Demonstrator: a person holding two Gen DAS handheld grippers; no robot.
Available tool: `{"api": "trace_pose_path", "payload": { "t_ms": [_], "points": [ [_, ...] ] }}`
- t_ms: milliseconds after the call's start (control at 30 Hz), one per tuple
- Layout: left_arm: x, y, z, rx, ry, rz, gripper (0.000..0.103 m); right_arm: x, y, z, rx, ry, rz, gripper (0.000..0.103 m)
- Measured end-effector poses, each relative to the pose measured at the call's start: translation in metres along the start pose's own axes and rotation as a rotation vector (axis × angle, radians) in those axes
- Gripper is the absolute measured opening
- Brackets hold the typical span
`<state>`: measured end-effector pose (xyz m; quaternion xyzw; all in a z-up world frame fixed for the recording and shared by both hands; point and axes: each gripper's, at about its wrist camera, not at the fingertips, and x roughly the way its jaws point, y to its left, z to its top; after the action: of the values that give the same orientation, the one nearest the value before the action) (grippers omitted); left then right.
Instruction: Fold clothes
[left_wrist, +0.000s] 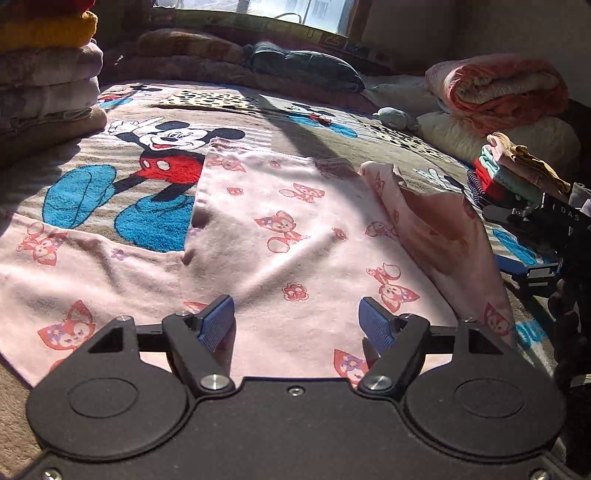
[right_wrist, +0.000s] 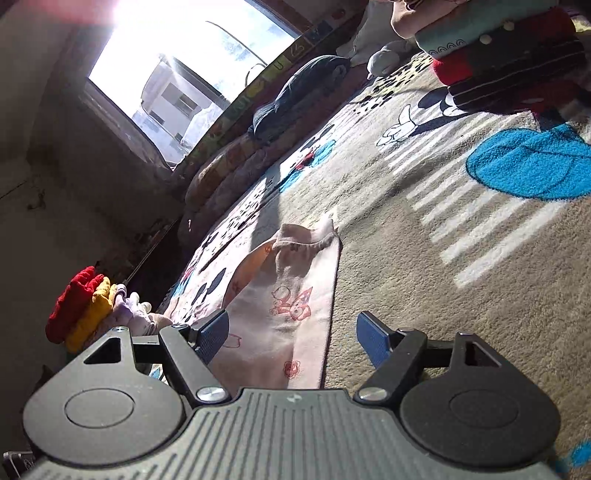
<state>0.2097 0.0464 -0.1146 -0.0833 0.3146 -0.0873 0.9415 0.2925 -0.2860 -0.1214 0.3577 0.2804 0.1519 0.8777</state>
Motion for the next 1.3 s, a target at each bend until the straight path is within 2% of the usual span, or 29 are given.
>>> {"api": "trace_pose_path", "payload": {
  "t_ms": [133,300,467,600,667,767,1033,1300],
  "points": [
    [0.004,-0.008,-0.004,0.083,0.031,0.003,0.092,0.044,-0.003,0.031,-0.028,0.067,-0.055,0.073],
    [0.004,-0.005,-0.004,0.07,0.032,-0.013,0.096,0.086,-0.004,0.061,-0.075,0.11,-0.094,0.061],
    [0.003,-0.002,-0.003,0.05,0.03,-0.035,0.095,0.112,0.012,0.07,-0.232,0.163,-0.127,0.054],
    [0.002,0.002,-0.002,0.028,0.032,-0.057,0.096,0.123,0.021,0.069,-0.307,0.177,-0.157,0.038],
    [0.002,0.002,-0.001,0.023,0.03,-0.061,0.095,0.125,0.025,0.066,-0.348,0.169,-0.188,0.019],
    [0.002,0.002,-0.002,0.026,0.028,-0.063,0.096,0.121,0.029,0.064,-0.371,0.14,-0.202,0.009],
    [0.001,0.002,0.0,0.02,0.034,-0.064,0.096,0.068,0.047,0.076,-0.37,0.014,-0.194,0.008],
    [0.001,0.002,0.0,0.02,0.039,-0.052,0.096,-0.011,0.057,0.087,-0.326,-0.11,-0.199,0.008]
  ]
}}
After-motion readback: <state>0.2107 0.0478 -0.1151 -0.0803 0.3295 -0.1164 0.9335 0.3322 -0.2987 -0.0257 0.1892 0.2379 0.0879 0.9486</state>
